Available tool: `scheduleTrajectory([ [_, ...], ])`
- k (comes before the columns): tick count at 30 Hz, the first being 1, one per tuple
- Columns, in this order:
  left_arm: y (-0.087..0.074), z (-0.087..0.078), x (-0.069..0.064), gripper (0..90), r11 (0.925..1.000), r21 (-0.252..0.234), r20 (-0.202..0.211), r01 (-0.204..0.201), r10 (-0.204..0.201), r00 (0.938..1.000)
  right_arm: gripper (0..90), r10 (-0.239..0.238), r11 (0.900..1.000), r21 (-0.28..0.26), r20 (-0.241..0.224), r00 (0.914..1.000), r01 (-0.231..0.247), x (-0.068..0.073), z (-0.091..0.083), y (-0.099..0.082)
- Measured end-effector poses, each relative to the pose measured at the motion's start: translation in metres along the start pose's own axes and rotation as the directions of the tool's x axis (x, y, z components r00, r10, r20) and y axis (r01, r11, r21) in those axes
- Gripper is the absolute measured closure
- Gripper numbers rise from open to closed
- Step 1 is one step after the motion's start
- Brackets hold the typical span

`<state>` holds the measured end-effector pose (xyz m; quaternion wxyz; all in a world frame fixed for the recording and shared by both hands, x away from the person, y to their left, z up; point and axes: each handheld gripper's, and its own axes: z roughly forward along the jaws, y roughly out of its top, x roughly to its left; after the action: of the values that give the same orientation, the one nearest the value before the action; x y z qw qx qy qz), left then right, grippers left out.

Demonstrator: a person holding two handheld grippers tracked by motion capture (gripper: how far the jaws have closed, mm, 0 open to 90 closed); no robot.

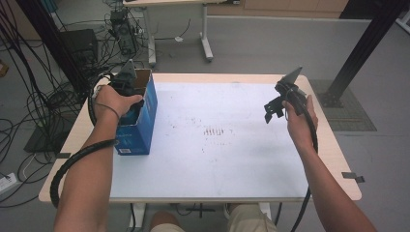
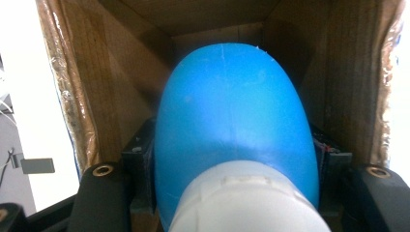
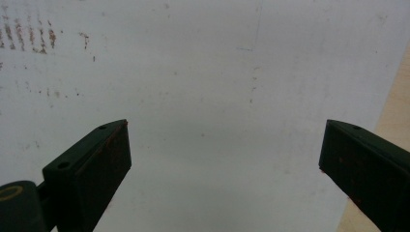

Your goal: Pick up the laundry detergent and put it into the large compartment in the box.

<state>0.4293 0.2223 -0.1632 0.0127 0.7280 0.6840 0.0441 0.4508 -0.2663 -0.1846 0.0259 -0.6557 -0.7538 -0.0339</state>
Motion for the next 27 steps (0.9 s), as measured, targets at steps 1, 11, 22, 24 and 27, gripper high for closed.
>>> scheduleTrajectory([
  [1, 0.0, 0.0, 0.0001, 36.8, 1.0, 0.0, 0.0, 0.0, 0.0, 1.0, 4.4, 0.0, 1.0, 0.0, 0.0, 1.0, 0.0, -0.0001, -0.0001, -0.0001],
  [11, 0.0004, 0.0, -0.0003, 36.7, 1.0, 0.0, 0.0, 0.001, -0.001, 1.0, 4.4, -0.003, 1.0, -0.005, 0.002, 1.0, 0.003, -0.0007, -0.0017, -0.0006],
  [22, -0.0002, -0.0001, 0.0006, 36.7, 1.0, -0.001, 0.001, 0.0, 0.0, 1.0, 4.4, -0.003, 1.0, -0.004, 0.004, 1.0, 0.003, 0.0008, -0.0018, -0.0006],
  [24, 0.0001, -0.0001, 0.0002, 36.7, 1.0, 0.0, 0.001, 0.002, -0.002, 1.0, 4.4, -0.004, 1.0, -0.002, 0.008, 1.0, 0.004, 0.001, -0.0014, -0.0005],
  [27, 0.0008, 0.0001, -0.0006, 36.7, 1.0, 0.001, 0.0, 0.004, -0.004, 1.0, 4.4, -0.002, 1.0, -0.001, 0.006, 1.0, 0.002, 0.0001, -0.0017, -0.0004],
])
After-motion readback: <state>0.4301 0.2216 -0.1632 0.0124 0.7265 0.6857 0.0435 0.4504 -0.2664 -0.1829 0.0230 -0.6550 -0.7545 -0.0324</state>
